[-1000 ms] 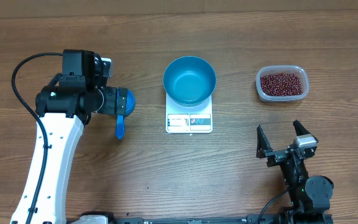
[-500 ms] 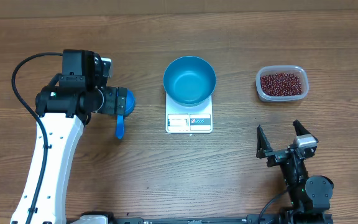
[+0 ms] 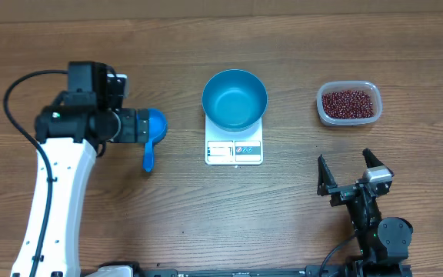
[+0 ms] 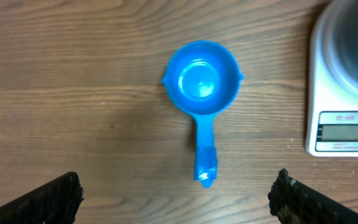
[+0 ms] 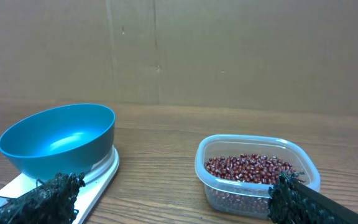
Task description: Scoop item into bowl and weigh 150g on scale
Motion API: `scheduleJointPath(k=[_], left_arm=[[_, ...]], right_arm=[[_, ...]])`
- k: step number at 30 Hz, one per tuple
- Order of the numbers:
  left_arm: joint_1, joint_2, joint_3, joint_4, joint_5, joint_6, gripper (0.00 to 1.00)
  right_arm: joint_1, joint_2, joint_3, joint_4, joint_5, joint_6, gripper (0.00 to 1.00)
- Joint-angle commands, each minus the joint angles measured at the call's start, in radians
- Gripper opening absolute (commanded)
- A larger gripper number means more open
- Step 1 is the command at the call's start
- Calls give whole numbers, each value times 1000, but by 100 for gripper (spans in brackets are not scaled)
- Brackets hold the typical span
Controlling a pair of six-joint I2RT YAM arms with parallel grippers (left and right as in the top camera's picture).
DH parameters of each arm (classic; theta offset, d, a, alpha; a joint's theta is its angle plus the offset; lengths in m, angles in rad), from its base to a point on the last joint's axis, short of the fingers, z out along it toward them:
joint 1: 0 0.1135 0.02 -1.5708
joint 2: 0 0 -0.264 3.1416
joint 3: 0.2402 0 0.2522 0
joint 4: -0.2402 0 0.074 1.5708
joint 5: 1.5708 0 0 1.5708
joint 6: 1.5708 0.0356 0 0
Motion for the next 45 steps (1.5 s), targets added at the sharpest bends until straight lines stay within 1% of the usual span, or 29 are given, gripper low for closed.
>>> scheduleJointPath(k=[1, 8, 15, 23, 35, 45], left_arm=[[33, 49, 96, -43, 11, -19, 100], [33, 201, 243, -167, 0, 6, 99], [33, 357, 341, -195, 0, 6, 99], [33, 443, 352, -164, -45, 6, 99], [31, 489, 352, -90, -49, 22, 99], [31, 566, 352, -74, -48, 22, 100]], right_arm=[[5, -9, -10, 3, 8, -4, 100], [5, -9, -10, 3, 8, -4, 100], [5, -9, -11, 3, 8, -4, 100], [5, -9, -11, 3, 8, -4, 100], [5, -9, -11, 3, 8, -4, 100], [5, -9, -11, 3, 8, -4, 100]])
